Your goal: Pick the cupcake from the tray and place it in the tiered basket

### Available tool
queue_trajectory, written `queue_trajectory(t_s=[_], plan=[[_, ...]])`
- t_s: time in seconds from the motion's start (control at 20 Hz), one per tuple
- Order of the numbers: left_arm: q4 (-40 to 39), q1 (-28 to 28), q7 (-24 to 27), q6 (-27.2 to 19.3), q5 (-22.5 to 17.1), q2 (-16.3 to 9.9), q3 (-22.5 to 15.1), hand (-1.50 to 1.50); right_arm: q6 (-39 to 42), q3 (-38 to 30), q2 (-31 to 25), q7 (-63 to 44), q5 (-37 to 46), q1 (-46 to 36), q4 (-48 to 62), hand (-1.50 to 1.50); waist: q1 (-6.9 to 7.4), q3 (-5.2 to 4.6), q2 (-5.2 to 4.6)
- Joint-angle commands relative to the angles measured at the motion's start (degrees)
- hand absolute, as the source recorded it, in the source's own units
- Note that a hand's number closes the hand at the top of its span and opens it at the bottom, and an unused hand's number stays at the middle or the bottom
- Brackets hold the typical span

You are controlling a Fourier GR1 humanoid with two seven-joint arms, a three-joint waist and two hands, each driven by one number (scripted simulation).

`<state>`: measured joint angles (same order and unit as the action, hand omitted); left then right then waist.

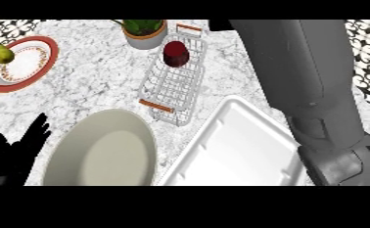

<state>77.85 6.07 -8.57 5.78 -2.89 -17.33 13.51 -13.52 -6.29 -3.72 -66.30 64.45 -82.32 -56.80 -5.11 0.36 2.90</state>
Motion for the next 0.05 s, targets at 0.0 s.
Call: queue_trajectory(t_s=[0.0], plan=[[0.2,1.0,-0.3,0.4,-0.4,-1.7,1.5,0.00,-3.3,-0.9,3.5,-6.8,-1.0,6.8,-11.9,-1.50,-1.27,0.08,0.34]])
